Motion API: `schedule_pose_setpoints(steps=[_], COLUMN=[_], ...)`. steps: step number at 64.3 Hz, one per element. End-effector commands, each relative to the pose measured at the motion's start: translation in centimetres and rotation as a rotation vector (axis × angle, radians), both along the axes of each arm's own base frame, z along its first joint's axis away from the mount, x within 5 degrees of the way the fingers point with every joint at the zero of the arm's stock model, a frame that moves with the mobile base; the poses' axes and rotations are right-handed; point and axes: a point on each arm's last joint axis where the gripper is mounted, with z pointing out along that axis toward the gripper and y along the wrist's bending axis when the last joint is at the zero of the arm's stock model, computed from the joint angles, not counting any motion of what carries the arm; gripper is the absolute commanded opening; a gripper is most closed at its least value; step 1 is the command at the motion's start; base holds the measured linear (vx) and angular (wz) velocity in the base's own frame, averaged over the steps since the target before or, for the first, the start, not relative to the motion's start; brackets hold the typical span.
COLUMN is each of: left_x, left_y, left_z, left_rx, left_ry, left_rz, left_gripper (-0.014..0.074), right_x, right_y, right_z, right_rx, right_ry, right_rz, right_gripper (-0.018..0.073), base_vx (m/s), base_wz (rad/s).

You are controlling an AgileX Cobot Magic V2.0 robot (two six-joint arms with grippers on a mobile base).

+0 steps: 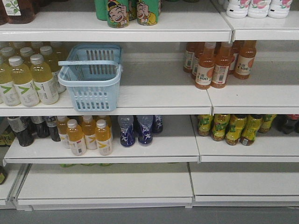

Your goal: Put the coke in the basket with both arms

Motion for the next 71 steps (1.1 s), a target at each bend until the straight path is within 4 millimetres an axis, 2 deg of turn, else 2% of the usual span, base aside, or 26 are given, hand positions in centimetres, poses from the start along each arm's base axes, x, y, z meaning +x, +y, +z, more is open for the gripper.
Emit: schedule_pose_setpoints(steps=[1, 71], left_x=[-0.33, -0.33], left_y=[0.05, 0.05], left_z=[1.86, 1.86], left_rx=[-0.011, -0.011], left_ry=[-0.12, -0.12], left_rz=[0.004, 0.004], left_gripper=[-0.0006, -0.0006], right_x=[-0.07, -0.07], right_y=[-0.01, -0.01], right_z=[0.44, 0.43], right_rx=[-0.016, -0.016], right_ry=[-0.076, -0.075], right_rz=[-0.003, -0.003], right_gripper=[-0.0005, -0.0005], base_vx=[0.18, 0.07], base_wz=[-0.02, 0.0])
